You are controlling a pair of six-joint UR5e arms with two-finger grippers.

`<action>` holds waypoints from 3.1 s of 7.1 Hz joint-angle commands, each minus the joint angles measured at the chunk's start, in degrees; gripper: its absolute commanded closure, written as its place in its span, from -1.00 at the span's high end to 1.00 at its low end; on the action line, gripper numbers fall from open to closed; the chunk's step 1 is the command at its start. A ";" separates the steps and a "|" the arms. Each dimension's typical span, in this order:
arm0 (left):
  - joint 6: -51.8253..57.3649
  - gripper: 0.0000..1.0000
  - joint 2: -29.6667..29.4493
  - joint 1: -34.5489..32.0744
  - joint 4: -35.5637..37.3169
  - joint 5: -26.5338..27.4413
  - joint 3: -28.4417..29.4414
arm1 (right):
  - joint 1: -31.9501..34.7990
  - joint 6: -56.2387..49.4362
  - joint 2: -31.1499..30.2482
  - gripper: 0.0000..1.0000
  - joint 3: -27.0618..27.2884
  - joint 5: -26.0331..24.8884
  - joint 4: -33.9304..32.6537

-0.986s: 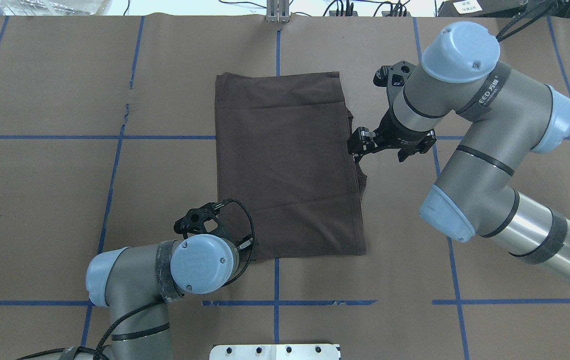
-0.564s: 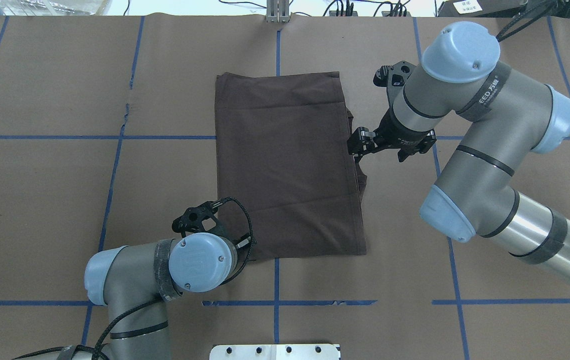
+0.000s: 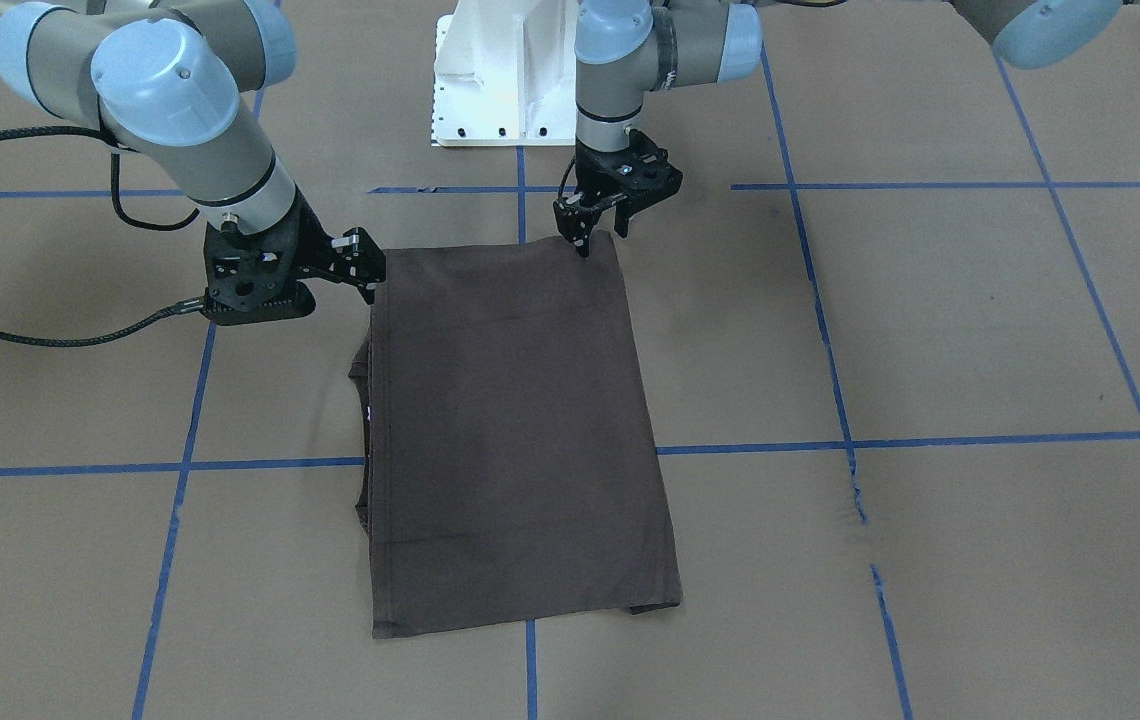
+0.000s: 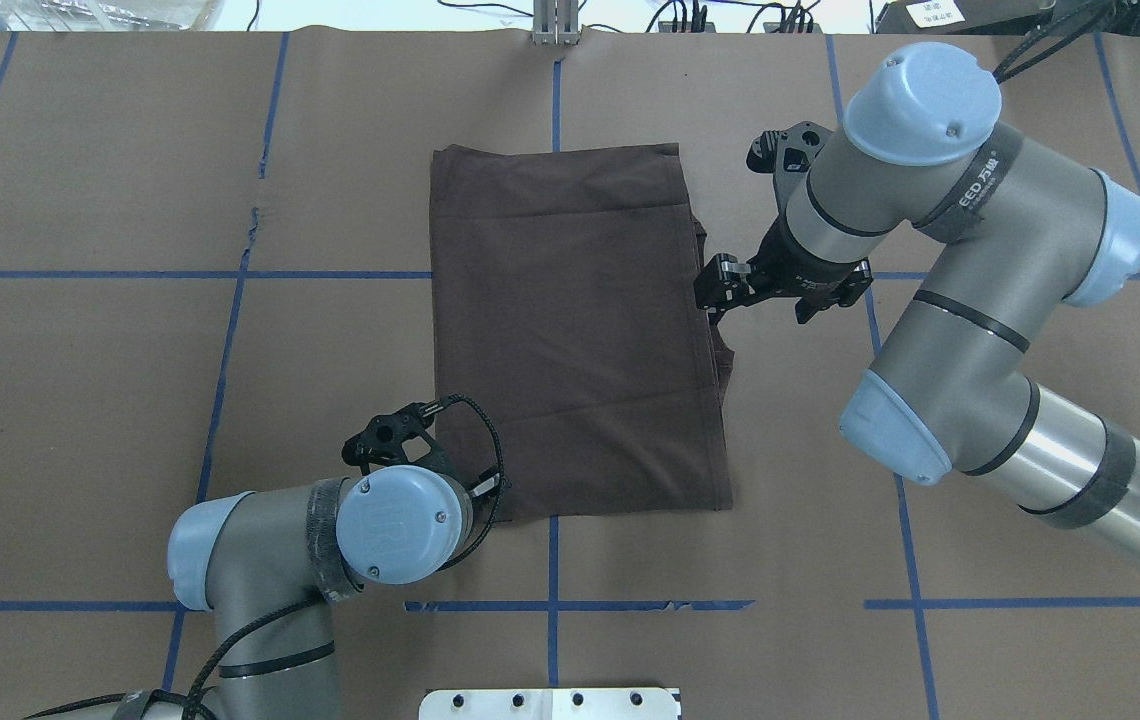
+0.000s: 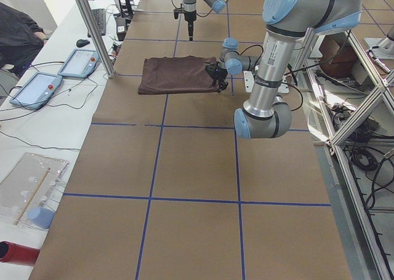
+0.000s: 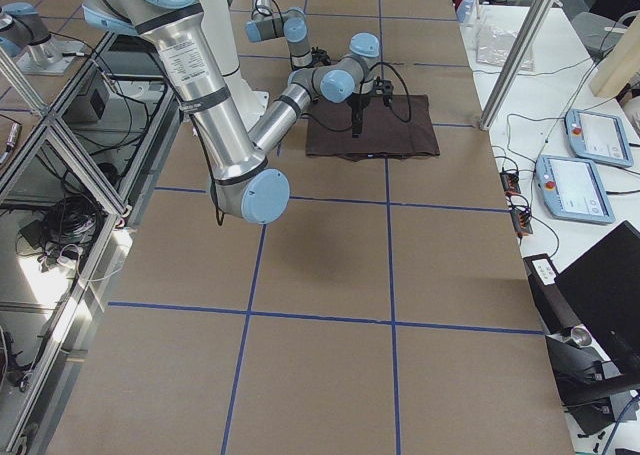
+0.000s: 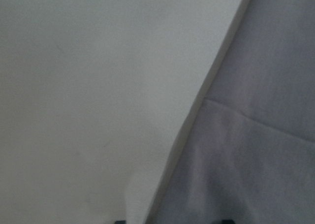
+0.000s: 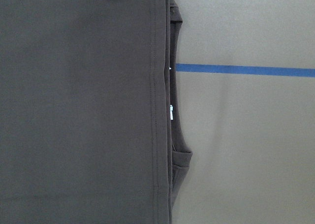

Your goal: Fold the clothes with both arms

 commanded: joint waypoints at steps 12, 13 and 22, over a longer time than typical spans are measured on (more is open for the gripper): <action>10.35 -1.00 0.27 -0.44 0.11 -0.44 -3.98 | -14.03 43.47 -1.58 1.00 3.45 -12.28 5.37; 10.36 -1.00 0.27 -0.53 0.02 -0.44 -3.98 | -16.06 47.64 -3.76 1.00 3.54 -14.41 8.46; 9.74 -1.00 0.09 -0.53 -0.07 -0.44 -4.77 | -20.74 54.98 -4.66 1.00 -2.79 -18.56 8.67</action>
